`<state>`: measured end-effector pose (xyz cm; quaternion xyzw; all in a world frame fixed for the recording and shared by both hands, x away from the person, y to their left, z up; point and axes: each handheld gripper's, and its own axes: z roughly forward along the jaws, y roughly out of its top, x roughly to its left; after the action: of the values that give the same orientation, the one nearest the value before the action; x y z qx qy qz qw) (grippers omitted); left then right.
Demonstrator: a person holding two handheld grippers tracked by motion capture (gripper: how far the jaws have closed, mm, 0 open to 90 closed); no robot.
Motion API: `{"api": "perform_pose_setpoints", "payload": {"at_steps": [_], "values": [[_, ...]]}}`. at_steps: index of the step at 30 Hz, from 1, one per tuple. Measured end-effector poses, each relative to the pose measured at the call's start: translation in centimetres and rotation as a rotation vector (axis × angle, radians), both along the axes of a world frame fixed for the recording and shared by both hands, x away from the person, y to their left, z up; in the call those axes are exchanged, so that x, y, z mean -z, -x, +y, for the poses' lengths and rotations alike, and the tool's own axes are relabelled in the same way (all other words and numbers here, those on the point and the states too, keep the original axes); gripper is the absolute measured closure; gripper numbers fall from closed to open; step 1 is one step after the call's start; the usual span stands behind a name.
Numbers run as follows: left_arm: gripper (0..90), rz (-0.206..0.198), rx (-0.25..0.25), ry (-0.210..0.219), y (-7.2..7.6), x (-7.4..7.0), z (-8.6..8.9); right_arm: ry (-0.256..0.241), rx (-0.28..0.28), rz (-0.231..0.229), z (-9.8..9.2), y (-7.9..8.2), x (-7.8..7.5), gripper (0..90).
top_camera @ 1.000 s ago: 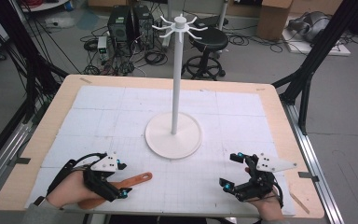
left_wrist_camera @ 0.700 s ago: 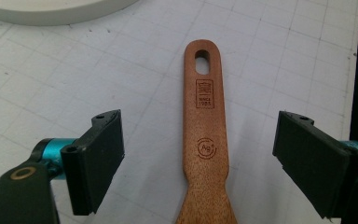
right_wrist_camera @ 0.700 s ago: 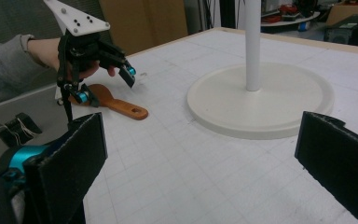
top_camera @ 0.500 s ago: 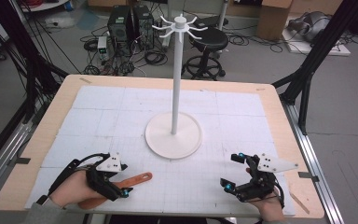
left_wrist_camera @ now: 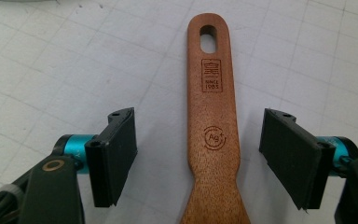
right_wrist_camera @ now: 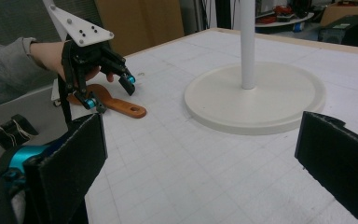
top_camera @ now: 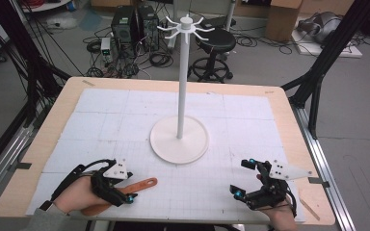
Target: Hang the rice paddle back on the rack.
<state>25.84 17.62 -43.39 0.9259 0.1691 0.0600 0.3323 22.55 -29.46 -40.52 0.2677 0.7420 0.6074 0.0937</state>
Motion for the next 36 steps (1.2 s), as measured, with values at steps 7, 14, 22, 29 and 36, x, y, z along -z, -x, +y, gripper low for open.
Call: {"api": "perform_pose_setpoints", "payload": {"at_steps": [7,14,22,29,36], "values": [[38.4,0.004,0.026,0.002,0.21,-0.14,0.03,0.002,-0.001,0.003,0.04,0.07,0.01,1.1],[48.8,0.005,0.033,-0.006,0.09,-0.36,0.25,0.005,0.000,0.008,0.06,0.08,0.06,1.1],[56.7,0.022,0.028,-0.007,0.10,-0.48,0.34,0.005,0.001,0.007,-0.01,0.18,0.06,1.1],[61.8,0.038,0.022,-0.007,-0.01,-0.56,0.51,0.003,0.003,0.002,-0.13,0.15,0.14,1.2],[62.7,0.045,0.024,-0.013,0.01,-0.62,0.58,0.001,0.004,0.005,-0.15,0.22,0.11,1.2]]}}
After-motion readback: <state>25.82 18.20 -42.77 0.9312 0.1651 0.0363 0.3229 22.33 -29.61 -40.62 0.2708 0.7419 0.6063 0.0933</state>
